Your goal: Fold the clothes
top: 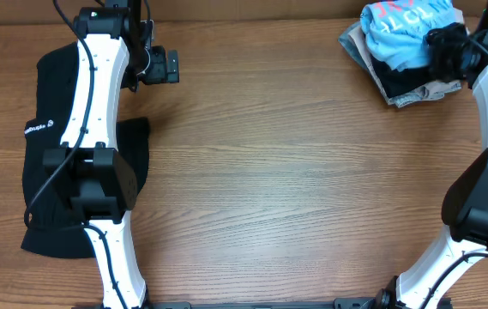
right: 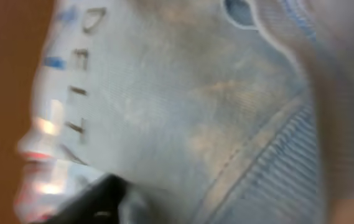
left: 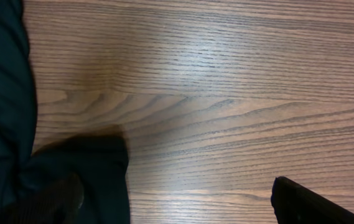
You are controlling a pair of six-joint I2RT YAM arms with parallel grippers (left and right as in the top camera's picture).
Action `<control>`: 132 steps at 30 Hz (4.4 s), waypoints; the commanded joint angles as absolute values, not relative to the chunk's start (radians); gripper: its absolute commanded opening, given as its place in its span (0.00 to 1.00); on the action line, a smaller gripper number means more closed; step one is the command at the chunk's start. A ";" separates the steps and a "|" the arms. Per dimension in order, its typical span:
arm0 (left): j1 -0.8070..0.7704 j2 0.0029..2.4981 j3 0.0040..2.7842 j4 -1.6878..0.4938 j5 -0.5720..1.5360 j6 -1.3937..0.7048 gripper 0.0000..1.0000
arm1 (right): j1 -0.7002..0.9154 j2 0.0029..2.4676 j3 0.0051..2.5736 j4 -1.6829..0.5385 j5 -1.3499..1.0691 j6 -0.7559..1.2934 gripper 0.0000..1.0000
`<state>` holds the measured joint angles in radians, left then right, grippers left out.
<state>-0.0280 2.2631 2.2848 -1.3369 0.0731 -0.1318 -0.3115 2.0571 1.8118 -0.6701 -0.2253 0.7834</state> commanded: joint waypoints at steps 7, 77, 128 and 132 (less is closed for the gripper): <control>-0.028 2.269 2.308 -1.327 0.067 -0.146 1.00 | -0.336 2.004 1.837 -0.763 -0.056 0.570 1.00; -0.028 2.269 2.308 -1.327 0.067 -0.146 1.00 | -0.023 0.499 0.586 -0.430 -0.174 0.159 1.00; -0.028 2.269 2.308 -1.327 0.067 -0.146 1.00 | -0.047 0.003 0.008 -0.072 -0.098 0.156 1.00; -0.028 2.269 2.308 -1.327 0.067 -0.146 1.00 | -0.047 0.003 0.008 -0.072 -0.098 0.156 1.00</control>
<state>-0.0280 2.2631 2.2848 -1.3296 0.0731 -0.1318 -0.0395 0.0147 0.0185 -0.0788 -0.1112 0.1566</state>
